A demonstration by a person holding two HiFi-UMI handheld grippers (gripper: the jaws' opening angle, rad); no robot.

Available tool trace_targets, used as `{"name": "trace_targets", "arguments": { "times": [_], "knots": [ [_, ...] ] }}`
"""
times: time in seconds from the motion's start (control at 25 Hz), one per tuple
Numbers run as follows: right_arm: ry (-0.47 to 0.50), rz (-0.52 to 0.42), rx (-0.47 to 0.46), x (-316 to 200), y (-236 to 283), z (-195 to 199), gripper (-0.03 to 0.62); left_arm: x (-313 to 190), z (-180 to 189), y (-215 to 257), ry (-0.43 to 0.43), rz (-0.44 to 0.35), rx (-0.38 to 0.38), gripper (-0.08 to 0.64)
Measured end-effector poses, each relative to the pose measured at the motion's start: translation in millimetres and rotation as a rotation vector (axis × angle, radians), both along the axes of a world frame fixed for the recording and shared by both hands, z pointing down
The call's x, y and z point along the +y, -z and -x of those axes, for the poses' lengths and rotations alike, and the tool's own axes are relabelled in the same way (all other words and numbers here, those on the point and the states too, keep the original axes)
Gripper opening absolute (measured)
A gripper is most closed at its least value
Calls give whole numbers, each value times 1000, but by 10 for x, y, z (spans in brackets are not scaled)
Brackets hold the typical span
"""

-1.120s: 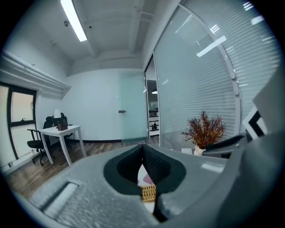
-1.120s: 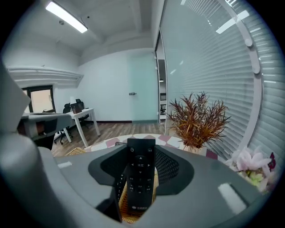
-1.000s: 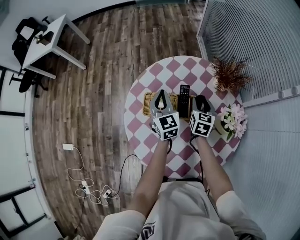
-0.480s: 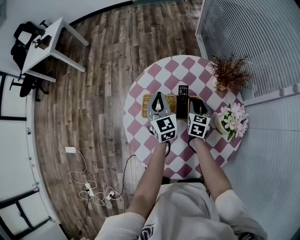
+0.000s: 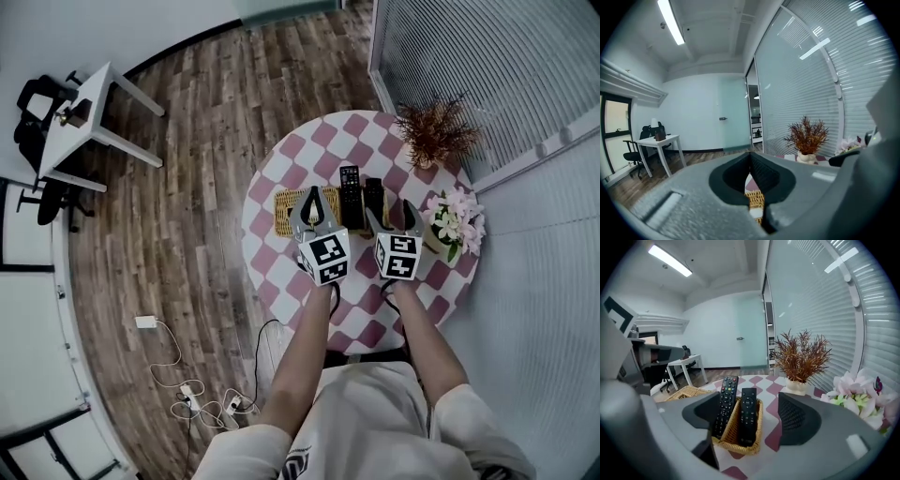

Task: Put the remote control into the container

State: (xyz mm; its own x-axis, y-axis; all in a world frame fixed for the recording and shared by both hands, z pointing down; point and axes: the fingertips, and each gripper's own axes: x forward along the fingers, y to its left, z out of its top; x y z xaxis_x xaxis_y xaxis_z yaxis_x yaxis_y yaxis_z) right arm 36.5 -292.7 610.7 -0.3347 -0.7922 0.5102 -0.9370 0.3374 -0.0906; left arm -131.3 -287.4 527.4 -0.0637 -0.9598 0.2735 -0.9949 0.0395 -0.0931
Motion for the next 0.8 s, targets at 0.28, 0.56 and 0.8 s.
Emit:
{"name": "trace_targets", "arguments": {
  "times": [0.28, 0.56, 0.8],
  "knots": [
    [41, -90, -3, 53, 323, 106, 193, 244, 54, 122, 5, -6, 13, 6],
    [60, -41, -20, 141, 374, 53, 195, 419, -210, -94, -73, 94, 89, 6],
    [61, -25, 34, 390, 407, -120, 24, 608, -489, -316, -175, 178, 139, 6]
  ]
}}
